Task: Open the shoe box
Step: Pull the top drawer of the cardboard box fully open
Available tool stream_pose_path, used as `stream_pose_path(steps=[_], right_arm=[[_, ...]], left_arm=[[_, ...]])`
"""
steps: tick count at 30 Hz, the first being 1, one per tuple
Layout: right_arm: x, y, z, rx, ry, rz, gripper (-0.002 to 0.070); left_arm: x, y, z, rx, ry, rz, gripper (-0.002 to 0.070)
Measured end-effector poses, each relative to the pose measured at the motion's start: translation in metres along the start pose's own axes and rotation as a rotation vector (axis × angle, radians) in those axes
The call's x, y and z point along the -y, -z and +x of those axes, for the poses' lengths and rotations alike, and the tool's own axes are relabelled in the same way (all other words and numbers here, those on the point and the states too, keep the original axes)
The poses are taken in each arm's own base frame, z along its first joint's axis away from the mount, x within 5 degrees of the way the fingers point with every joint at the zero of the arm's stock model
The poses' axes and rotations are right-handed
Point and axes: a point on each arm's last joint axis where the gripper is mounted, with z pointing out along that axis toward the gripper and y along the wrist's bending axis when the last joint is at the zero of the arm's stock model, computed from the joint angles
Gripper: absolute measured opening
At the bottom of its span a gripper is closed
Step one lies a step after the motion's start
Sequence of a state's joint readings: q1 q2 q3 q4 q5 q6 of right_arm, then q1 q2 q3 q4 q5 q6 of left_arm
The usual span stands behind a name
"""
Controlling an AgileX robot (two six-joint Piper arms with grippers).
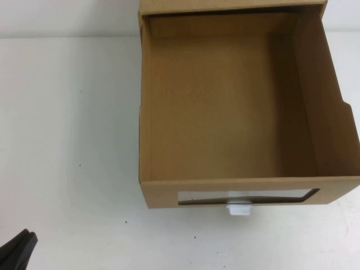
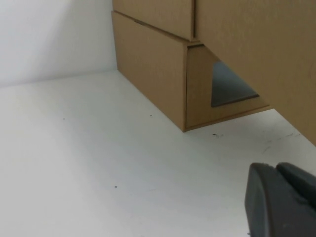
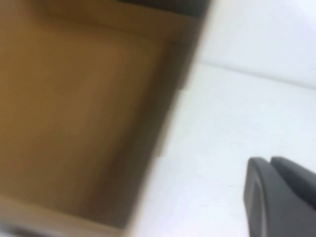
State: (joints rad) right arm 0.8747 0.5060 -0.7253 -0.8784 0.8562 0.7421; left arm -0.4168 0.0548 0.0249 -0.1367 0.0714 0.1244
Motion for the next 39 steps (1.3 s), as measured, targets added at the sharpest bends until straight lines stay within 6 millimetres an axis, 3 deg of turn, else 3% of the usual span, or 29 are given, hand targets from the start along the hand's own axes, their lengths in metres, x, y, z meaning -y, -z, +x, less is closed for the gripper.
stream_pose_path(steps=[5, 11, 18, 22, 39], right_arm=[[0.010, -0.009, 0.054, 0.086, -0.024, 0.157, -0.0018], [0.014, -0.006, 0.117, 0.142, -0.054, 0.329, -0.0018], [0.005, -0.003, 0.163, 0.242, -0.105, 0.370, -0.0018], [0.003, -0.007, 0.175, 0.219, -0.139, 0.352, -0.0018], [-0.001, -0.009, 0.175, 0.243, -0.257, 0.283, -0.0018]], left_arm=[[0.000, 0.000, 0.000, 0.000, 0.000, 0.000, -0.0004], [0.000, 0.000, 0.000, 0.000, 0.000, 0.000, -0.0004], [0.000, 0.000, 0.000, -0.002, 0.000, 0.000, -0.0004], [0.000, 0.000, 0.000, -0.002, 0.000, 0.000, -0.0004], [0.000, 0.000, 0.000, -0.002, 0.000, 0.000, -0.0004]])
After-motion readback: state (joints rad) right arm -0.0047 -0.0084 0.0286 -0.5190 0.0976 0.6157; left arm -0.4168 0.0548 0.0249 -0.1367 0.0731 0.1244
